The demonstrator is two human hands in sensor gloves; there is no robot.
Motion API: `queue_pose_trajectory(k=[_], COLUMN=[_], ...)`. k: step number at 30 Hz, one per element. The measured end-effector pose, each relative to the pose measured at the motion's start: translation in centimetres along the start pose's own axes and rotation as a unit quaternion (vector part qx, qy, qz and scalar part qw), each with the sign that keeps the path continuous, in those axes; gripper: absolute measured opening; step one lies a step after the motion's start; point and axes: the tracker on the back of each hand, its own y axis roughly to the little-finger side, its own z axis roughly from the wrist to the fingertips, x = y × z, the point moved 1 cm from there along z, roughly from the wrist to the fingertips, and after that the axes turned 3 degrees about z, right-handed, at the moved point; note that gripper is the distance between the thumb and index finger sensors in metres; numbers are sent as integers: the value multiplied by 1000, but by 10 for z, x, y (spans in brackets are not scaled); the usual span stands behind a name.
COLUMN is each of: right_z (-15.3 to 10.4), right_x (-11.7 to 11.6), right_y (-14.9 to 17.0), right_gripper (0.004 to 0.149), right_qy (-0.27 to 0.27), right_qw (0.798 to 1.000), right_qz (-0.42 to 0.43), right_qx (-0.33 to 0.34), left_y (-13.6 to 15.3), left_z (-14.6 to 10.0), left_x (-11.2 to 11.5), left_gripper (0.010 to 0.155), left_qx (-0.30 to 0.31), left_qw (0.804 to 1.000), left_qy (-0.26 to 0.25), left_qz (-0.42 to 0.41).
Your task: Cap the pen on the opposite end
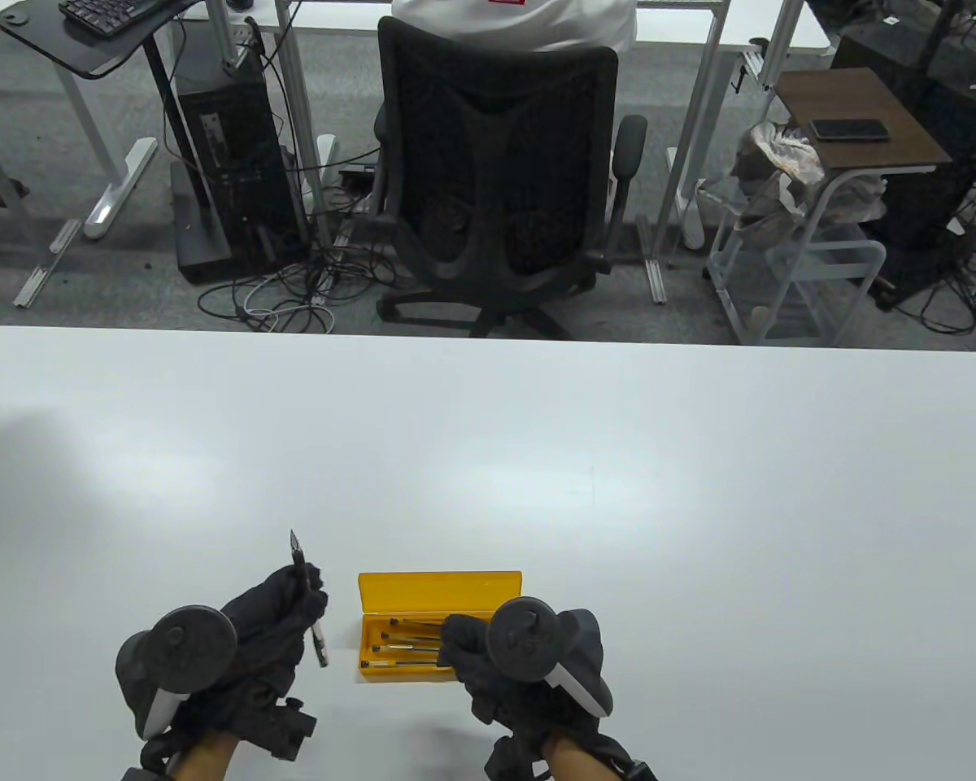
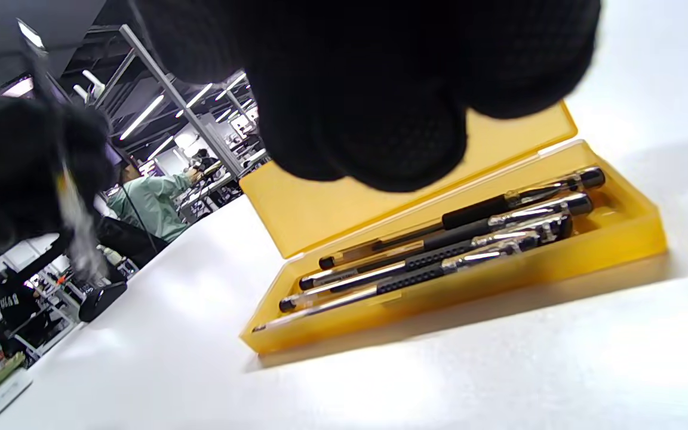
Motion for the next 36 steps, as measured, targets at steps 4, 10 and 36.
queue_pose_trajectory(k=[4, 10, 36], right_z=[0, 1, 1], right_x=[-4, -10, -6], right_y=[-2, -3, 0], right_gripper=[51, 52, 52], right_qy=[-11, -29, -26], right_qw=[1000, 999, 999], right_qz=[-6, -24, -22], right_qx=[3, 8, -1], left_y=[20, 33, 43], left_z=[10, 18, 18], left_x=[9, 41, 73], left_gripper=[55, 56, 61], left_qx=[-56, -124, -143], left_qw=[986, 943, 904], left_qy=[38, 115, 163], left_qz=[154, 285, 369])
